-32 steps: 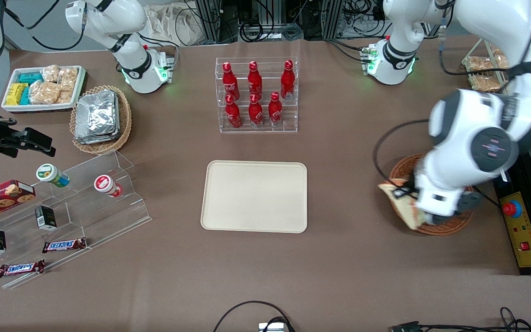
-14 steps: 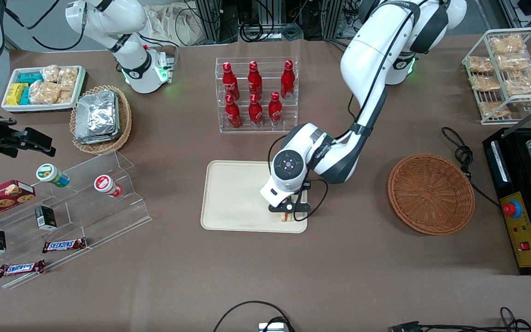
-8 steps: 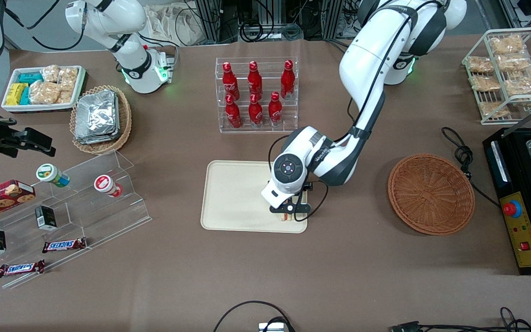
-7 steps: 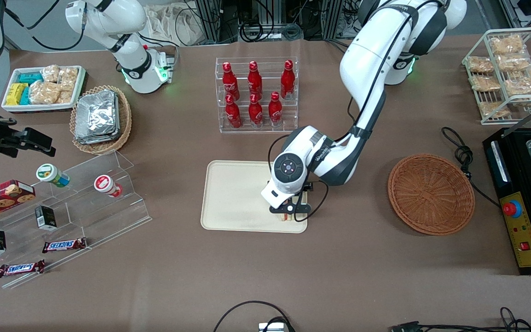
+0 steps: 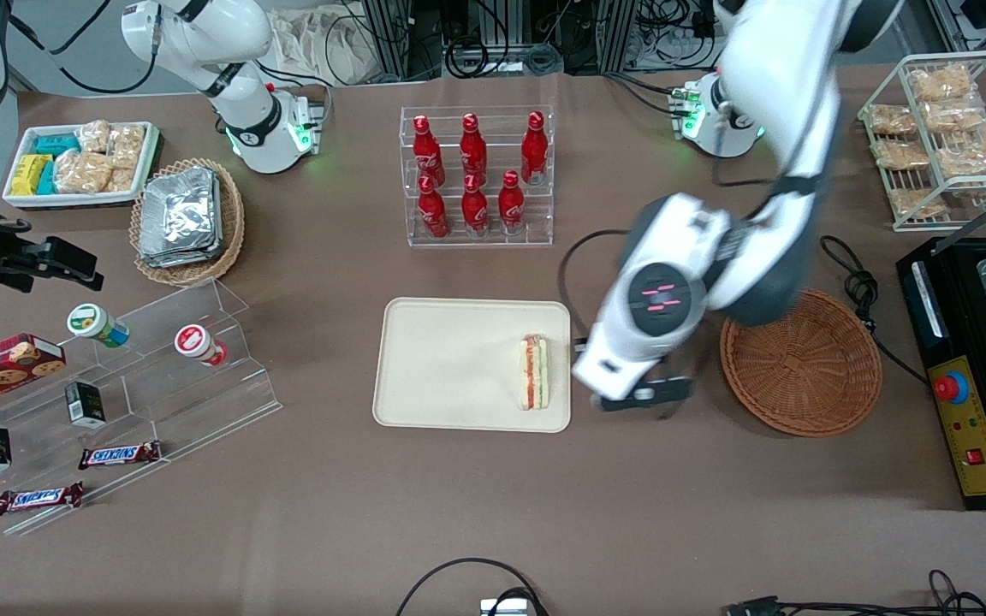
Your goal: Place sandwich from basket to tray
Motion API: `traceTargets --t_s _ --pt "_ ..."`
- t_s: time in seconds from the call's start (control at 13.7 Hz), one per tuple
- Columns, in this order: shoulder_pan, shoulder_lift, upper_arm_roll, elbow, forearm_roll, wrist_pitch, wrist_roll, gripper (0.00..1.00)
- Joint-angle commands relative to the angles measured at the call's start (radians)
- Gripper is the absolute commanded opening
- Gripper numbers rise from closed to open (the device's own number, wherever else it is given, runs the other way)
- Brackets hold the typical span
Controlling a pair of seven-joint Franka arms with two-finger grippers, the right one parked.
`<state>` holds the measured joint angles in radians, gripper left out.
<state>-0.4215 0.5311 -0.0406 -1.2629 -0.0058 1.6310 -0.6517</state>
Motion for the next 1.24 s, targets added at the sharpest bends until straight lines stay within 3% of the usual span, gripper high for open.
traceTargets --t_s 0.0,0.22,0.36,0.66,0.88,1.17 --pt "0.093 -0.19 -0.01 -0.152 -0.016 0.006 0.004 1.0" --pt "0.182 -0.402 -0.009 -0.419 -0.023 0.156 0.01 1.0" --pt "0.275 -0.5 -0.009 -0.53 -0.022 0.185 0.111 1.0" --pt "0.42 -0.479 -0.009 -0.533 -0.016 0.161 0.381 1.0" --pt "0.426 -0.436 -0.009 -0.498 0.042 0.15 0.446 1.0" --pt "0.418 -0.365 -0.015 -0.418 0.053 0.147 0.442 1.0"
